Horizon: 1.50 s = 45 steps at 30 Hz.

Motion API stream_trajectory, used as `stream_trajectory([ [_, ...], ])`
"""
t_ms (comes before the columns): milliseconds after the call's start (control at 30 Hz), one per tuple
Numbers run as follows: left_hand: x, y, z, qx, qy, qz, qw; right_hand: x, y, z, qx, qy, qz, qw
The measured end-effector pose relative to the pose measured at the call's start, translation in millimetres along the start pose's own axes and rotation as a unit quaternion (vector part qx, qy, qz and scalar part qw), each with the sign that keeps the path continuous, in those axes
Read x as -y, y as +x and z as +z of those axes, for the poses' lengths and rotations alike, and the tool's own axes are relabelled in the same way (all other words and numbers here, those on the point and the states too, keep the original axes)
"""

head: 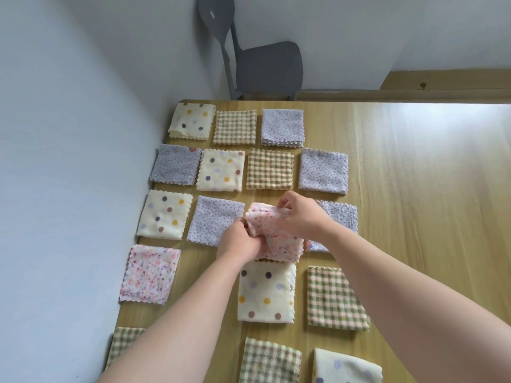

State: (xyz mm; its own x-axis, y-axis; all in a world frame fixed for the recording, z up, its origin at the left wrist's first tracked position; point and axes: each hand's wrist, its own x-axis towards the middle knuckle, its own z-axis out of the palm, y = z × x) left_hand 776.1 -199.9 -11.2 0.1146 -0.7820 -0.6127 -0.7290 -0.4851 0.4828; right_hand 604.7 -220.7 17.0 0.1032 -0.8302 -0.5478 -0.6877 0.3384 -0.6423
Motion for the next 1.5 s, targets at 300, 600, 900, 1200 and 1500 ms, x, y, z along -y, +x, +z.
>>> stream_trajectory([
  [300, 26, -65, -61, 0.171, -0.306, 0.034, 0.936, 46, -76, -13, 0.01, 0.108, -0.058, 0.992],
  [600, 69, -140, -126, 0.192, -0.403, 0.084, 0.891, 102, -137, 18, 0.051, 0.273, -0.019, 0.96],
  [900, 127, -172, -156, 0.157, -0.447, 0.067, 0.878, 146, -166, 91, 0.019, 0.369, 0.013, 0.929],
  [1200, 175, -174, -166, 0.103, -0.439, 0.034, 0.892, 140, -178, 150, 0.109, 0.506, 0.157, 0.841],
  [1500, 197, -147, -169, -0.008, -0.22, 0.013, 0.975, 143, -147, 196, 0.065, 0.397, 0.218, 0.889],
])
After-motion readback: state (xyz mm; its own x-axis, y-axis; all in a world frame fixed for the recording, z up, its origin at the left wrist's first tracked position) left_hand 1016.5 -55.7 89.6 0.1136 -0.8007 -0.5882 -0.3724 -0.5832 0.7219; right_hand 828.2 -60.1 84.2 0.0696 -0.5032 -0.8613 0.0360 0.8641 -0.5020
